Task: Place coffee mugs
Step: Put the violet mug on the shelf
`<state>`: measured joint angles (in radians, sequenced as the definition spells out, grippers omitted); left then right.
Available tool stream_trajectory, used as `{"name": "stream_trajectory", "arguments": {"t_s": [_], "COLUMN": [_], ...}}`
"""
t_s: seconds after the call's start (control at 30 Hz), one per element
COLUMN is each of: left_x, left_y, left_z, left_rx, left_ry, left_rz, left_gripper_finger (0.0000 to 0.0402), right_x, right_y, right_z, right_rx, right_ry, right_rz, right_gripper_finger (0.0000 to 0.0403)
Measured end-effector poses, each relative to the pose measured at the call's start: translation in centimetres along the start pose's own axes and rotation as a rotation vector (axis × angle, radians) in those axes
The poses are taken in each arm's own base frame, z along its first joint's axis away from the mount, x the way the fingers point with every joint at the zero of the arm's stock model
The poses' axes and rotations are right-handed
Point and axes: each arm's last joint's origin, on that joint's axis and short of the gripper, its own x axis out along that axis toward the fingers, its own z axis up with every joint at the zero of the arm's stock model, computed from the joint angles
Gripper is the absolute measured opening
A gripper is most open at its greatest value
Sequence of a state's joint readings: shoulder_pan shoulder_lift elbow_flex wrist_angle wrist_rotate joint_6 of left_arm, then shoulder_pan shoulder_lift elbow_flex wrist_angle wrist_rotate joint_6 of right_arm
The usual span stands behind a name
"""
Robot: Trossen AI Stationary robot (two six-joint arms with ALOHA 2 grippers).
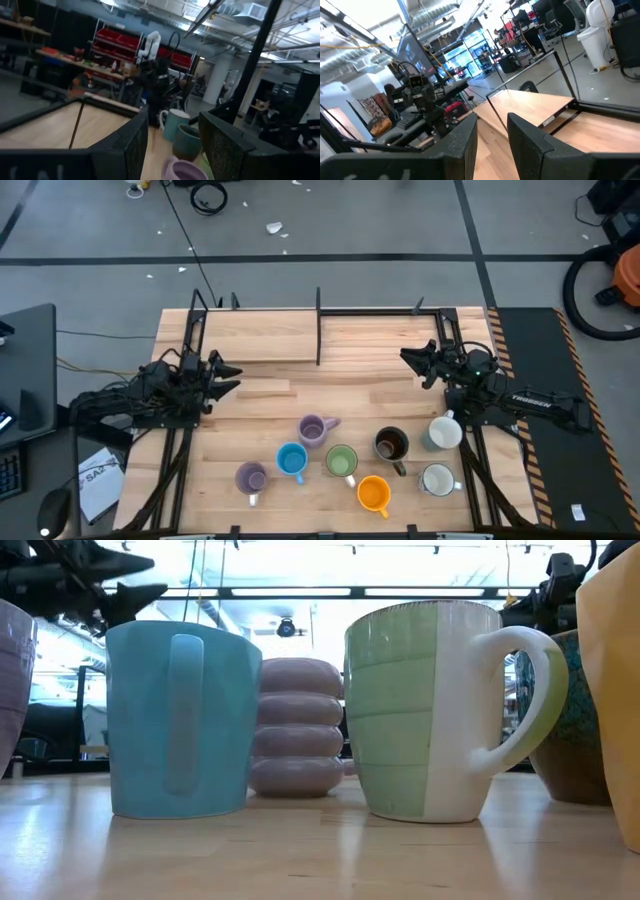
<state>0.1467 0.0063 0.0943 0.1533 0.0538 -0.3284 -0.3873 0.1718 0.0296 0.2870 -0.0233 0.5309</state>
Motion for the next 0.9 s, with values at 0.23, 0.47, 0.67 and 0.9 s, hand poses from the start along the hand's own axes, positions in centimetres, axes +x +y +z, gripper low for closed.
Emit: {"name": "stream_trajectory", "arguments": {"t_s": [0.23,0.47,0.67,0.9], "left_x": [0.0,0.2,0.2,0.2], "left_y": [-0.2,-0.3,-0.7,-0.9], "left_z": [0.5,0.2,0.5,0.9], "left_rx": [-0.035,-0.089,-0.110,-0.084], "left_ry": [0.051,0.104,0.100,0.061], "left_rz": [0.010,-0.060,-0.167,-0.194], "left_gripper_finger": [0.0181,0.0181,0.0181,0.0181], "right_x": [0.0,0.6,2.6,5.9], "right_y": [0.7,2.1,3.3,4.4], "right_z": [1.0,2.6,4.6,6.1], "right_rx": [0.187,0.074,-0.028,-0.121], "right_ry": [-0.091,-0.010,0.091,0.235], "right_rz": [0.092,0.202,0.148,0.161], "right_gripper_finger": [0.0112,0.0111,0.0111,0.0111]}}
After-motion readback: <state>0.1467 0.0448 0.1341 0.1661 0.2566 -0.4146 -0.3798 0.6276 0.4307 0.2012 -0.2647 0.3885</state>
